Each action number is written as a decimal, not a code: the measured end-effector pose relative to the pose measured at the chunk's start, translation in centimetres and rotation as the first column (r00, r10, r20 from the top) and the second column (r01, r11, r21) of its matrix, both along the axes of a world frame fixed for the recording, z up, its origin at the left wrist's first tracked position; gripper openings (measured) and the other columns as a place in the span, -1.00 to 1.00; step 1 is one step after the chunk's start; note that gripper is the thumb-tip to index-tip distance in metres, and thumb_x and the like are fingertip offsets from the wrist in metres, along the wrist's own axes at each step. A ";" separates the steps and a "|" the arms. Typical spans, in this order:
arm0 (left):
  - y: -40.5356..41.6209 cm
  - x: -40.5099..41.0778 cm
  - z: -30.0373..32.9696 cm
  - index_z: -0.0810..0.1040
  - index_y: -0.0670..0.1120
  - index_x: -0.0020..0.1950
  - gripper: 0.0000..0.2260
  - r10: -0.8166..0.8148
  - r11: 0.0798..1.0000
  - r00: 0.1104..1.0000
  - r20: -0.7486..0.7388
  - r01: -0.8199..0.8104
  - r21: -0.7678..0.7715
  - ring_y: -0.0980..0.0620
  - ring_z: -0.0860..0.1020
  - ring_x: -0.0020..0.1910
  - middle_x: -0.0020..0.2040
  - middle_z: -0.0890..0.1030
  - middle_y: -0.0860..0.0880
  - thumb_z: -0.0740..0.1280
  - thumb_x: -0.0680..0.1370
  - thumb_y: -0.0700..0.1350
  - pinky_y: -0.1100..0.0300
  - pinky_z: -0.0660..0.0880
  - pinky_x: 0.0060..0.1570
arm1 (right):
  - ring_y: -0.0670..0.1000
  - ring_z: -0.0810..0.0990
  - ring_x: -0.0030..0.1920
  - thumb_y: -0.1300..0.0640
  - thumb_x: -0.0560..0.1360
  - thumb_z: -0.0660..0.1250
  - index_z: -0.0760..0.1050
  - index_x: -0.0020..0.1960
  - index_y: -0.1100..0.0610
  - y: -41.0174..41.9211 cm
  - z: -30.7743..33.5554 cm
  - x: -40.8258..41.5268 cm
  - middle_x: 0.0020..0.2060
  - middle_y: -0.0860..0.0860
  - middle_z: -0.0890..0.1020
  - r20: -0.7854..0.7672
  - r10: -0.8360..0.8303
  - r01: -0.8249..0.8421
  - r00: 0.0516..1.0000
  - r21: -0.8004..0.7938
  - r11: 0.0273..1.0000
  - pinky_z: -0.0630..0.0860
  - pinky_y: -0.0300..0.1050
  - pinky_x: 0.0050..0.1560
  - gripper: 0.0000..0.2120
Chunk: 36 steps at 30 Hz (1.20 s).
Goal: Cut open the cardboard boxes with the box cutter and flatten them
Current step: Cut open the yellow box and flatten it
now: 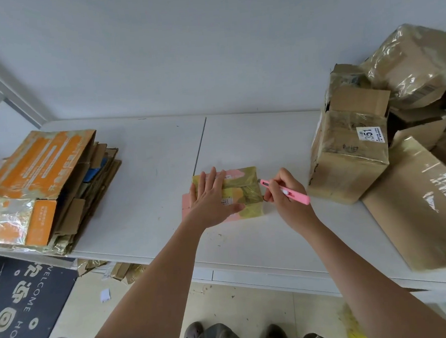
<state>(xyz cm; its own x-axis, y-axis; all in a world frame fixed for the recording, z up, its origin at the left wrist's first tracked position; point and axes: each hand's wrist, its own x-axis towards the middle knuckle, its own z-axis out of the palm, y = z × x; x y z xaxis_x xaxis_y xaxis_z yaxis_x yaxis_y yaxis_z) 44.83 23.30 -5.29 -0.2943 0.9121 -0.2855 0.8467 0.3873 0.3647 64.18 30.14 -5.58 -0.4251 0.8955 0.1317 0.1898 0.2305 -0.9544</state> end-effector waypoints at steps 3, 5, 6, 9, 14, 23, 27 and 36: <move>0.0 0.1 0.0 -0.13 0.08 0.60 -0.11 0.001 1.000 1.000 0.006 -0.001 -0.001 -0.01 -0.33 0.55 0.60 -0.25 0.06 0.33 0.48 0.31 -0.07 -0.33 0.47 | 0.16 0.58 -0.26 0.28 0.64 0.18 0.30 -0.19 0.21 -0.5 0.1 0.5 -0.36 0.11 0.57 0.005 0.015 -0.015 1.000 -0.005 1.000 0.52 0.21 -0.18 -0.78; 0.0 0.0 0.0 -0.13 0.09 0.60 -0.11 0.005 1.000 1.000 0.007 -0.005 -0.002 -0.01 -0.33 0.55 0.60 -0.25 0.06 0.33 0.48 0.31 -0.07 -0.33 0.47 | 0.00 0.59 -0.29 0.27 0.64 0.18 0.29 -0.19 0.20 -1.0 0.0 0.8 -0.36 0.10 0.57 0.005 0.069 -0.069 0.998 -0.010 0.998 0.50 0.12 -0.24 -0.78; 0.0 0.0 0.0 -0.13 0.09 0.60 -0.11 0.004 1.000 1.000 0.009 -0.004 -0.001 -0.01 -0.33 0.55 0.60 -0.25 0.07 0.33 0.48 0.31 -0.07 -0.33 0.47 | -0.07 0.59 -0.30 0.26 0.63 0.18 0.29 -0.19 0.20 -1.2 -0.1 0.9 -0.36 0.10 0.58 0.003 0.084 -0.084 0.996 -0.013 0.996 0.50 0.06 -0.25 -0.78; 0.0 0.1 0.0 -0.13 0.09 0.60 -0.12 0.003 1.000 1.000 0.017 -0.003 0.005 0.00 -0.33 0.55 0.60 -0.25 0.07 0.33 0.48 0.30 -0.06 -0.33 0.47 | -0.10 0.63 -0.26 0.15 0.60 0.18 0.31 -0.22 0.14 -1.0 0.0 0.9 -0.35 0.08 0.61 -0.057 0.018 -0.019 0.998 -0.019 1.000 0.54 -0.11 -0.24 -0.78; 0.0 0.1 0.1 -0.12 0.09 0.60 -0.12 0.004 1.000 1.000 0.008 -0.004 0.007 0.00 -0.33 0.56 0.60 -0.24 0.07 0.33 0.48 0.30 -0.06 -0.33 0.47 | 0.00 0.62 -0.26 0.17 0.64 0.18 0.27 -0.17 0.17 0.5 0.1 -0.5 -0.34 0.09 0.60 -0.063 -0.055 0.056 0.996 0.011 0.998 0.60 0.15 -0.11 -0.78; 0.1 0.0 0.1 -0.13 0.08 0.60 -0.12 0.003 1.000 1.000 0.017 -0.003 0.004 -0.02 -0.33 0.55 0.60 -0.25 0.06 0.33 0.49 0.29 -0.07 -0.33 0.47 | 0.30 0.52 -0.31 0.26 0.65 0.15 0.25 -0.15 0.27 0.8 0.3 -1.2 -0.35 0.28 0.51 0.059 0.026 -0.035 0.998 0.156 0.987 0.44 0.01 -0.31 -0.79; 0.0 0.0 0.0 -0.13 0.08 0.60 -0.12 0.002 1.000 1.000 0.013 -0.002 0.003 -0.02 -0.33 0.56 0.60 -0.25 0.06 0.33 0.49 0.29 -0.07 -0.33 0.47 | 0.34 0.54 -0.29 0.30 0.64 0.14 0.23 -0.17 0.29 1.2 0.9 -1.1 -0.40 0.25 0.40 0.112 0.072 -0.093 0.991 0.193 0.977 0.37 -0.16 -0.36 -0.78; 0.1 0.0 -0.2 -0.12 0.09 0.60 -0.11 0.004 1.000 1.000 0.007 -0.004 0.010 -0.02 -0.32 0.56 0.60 -0.24 0.05 0.34 0.47 0.31 -0.07 -0.32 0.47 | -0.08 0.28 -0.47 0.31 0.65 0.14 0.23 -0.18 0.30 -0.5 0.8 0.1 -0.40 0.28 0.40 0.143 0.159 -0.184 0.977 0.183 0.966 0.20 -0.34 -0.43 -0.77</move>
<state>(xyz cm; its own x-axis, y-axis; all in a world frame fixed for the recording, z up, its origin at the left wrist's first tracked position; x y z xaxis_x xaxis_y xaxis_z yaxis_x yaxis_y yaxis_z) 44.81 23.40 -5.46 -0.2960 0.9137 -0.2784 0.8425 0.3871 0.3747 64.32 29.64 -4.79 -0.5944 0.7703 0.2311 0.2475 0.4487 -0.8587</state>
